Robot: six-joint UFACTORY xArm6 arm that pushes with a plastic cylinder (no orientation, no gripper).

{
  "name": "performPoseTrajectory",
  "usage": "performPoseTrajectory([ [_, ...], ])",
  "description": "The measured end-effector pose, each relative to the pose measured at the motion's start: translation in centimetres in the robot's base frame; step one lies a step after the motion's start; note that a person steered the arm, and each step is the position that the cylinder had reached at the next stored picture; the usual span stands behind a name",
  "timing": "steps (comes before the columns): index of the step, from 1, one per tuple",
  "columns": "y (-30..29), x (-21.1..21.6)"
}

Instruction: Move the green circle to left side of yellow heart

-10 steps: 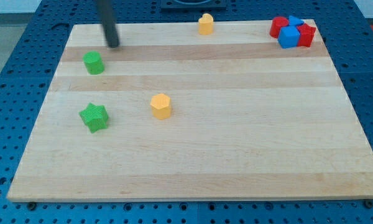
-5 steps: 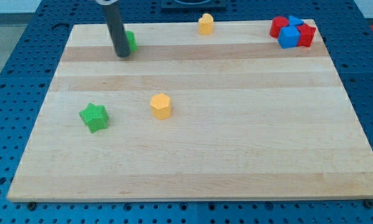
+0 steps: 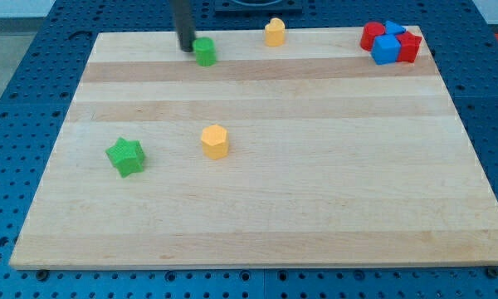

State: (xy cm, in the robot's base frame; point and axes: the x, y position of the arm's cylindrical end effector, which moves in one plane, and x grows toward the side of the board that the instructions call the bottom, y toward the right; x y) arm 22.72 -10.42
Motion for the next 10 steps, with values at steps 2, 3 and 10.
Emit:
performPoseTrajectory([
  [2,-3.3,3.0],
  [3,-2.9,4.8],
  [10,-0.2,2.0],
])
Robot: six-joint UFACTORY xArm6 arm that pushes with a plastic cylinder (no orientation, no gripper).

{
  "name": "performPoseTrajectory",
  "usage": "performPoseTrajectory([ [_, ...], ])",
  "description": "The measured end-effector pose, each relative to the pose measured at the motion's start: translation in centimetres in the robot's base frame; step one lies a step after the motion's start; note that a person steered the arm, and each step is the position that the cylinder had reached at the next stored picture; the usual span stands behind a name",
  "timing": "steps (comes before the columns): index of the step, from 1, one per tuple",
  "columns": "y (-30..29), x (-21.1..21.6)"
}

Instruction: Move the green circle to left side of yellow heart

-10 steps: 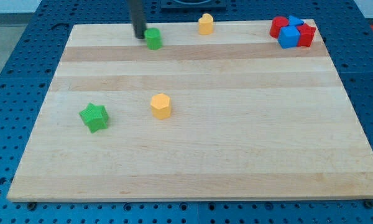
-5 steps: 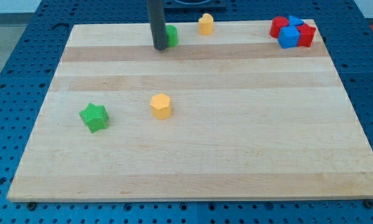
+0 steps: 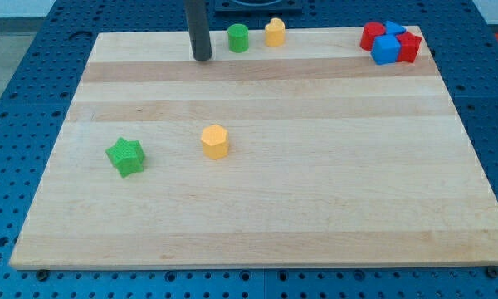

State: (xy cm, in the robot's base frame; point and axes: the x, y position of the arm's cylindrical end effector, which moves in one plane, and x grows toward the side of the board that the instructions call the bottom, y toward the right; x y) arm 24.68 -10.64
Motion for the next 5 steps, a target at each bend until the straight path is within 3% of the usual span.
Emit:
performPoseTrajectory([
  [1,-0.2,-2.3],
  [5,6.4,-2.5],
])
